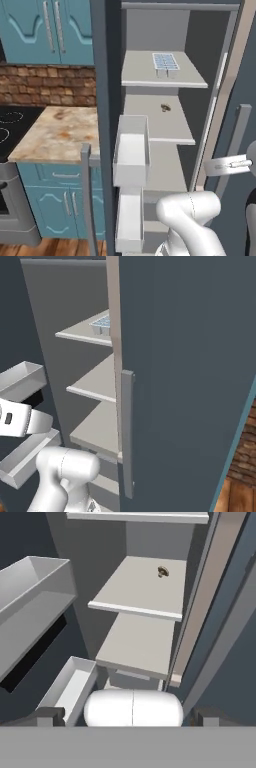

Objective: Open the freezer door, pick up the ice cube tray from the freezer, and place it on the dining counter.

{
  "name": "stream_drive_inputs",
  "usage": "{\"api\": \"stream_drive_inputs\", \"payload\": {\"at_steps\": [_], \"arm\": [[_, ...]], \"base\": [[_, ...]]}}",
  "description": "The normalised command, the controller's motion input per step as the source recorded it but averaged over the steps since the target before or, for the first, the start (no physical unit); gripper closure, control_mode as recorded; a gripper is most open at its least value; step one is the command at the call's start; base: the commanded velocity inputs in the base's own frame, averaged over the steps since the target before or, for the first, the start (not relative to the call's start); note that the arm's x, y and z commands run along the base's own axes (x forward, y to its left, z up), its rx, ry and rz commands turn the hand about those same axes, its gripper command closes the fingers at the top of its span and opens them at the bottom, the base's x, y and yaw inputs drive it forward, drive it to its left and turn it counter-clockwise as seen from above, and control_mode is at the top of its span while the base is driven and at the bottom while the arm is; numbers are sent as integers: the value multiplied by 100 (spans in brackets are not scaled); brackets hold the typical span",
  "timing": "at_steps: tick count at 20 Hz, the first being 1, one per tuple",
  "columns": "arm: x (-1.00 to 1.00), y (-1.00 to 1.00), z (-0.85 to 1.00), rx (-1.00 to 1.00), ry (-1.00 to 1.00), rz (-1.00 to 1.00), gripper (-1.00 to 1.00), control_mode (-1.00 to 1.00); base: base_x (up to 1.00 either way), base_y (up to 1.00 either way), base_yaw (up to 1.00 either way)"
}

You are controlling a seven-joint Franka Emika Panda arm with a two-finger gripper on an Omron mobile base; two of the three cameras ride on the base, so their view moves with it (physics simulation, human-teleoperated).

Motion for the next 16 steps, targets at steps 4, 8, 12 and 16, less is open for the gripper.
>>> {"api": "stream_drive_inputs", "payload": {"at_steps": [4, 8, 12, 16], "arm": [[0, 0, 0, 0, 0, 0, -100, 100], [0, 0, 0, 0, 0, 0, -100, 100], [0, 0, 0, 0, 0, 0, -100, 100], [0, 0, 0, 0, 0, 0, -100, 100]], "base": [[55, 28, -18], [42, 17, -14], [23, 5, -6], [3, 3, -1]]}}
